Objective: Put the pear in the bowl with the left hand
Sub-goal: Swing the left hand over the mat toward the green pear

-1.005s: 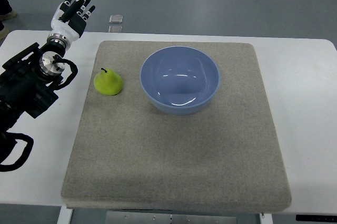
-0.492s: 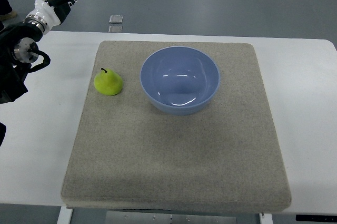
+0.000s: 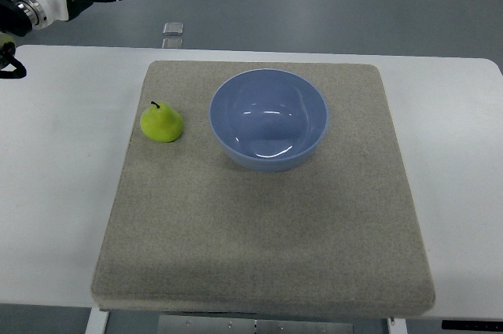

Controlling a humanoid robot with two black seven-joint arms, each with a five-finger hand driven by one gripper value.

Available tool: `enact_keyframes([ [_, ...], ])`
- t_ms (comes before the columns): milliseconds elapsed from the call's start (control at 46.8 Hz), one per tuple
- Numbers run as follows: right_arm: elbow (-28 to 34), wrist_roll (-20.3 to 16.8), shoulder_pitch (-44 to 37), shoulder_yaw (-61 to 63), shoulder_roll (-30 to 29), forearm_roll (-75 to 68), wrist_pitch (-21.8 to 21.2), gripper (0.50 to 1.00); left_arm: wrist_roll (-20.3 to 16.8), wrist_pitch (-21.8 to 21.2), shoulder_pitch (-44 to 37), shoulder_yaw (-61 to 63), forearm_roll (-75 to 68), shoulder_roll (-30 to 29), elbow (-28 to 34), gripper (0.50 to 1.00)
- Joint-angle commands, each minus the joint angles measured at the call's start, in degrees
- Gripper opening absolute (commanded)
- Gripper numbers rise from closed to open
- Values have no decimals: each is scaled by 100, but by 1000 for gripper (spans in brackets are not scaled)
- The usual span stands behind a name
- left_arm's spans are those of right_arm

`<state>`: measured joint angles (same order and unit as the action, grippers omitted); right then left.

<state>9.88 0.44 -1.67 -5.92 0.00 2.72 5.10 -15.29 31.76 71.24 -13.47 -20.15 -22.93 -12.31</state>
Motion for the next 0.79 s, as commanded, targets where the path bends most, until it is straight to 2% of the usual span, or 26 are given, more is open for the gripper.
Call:
enact_keyframes([
  [0,-4,0,0,-5,0,0,0,924,-9,269,205,63,-567,-98,-9,990],
  [150,5,0,9,4,0,0,0,924,-18,324,434,151,-1640,-317,-377,990],
  [556,-4,0,9,4,0,0,0,924,-53,324,628,143,-3802,-1583,-3171,988],
  [769,-4,0,0,4,0,0,9,924,-97,324,707,116,-4954,-1944,-4025,986],
])
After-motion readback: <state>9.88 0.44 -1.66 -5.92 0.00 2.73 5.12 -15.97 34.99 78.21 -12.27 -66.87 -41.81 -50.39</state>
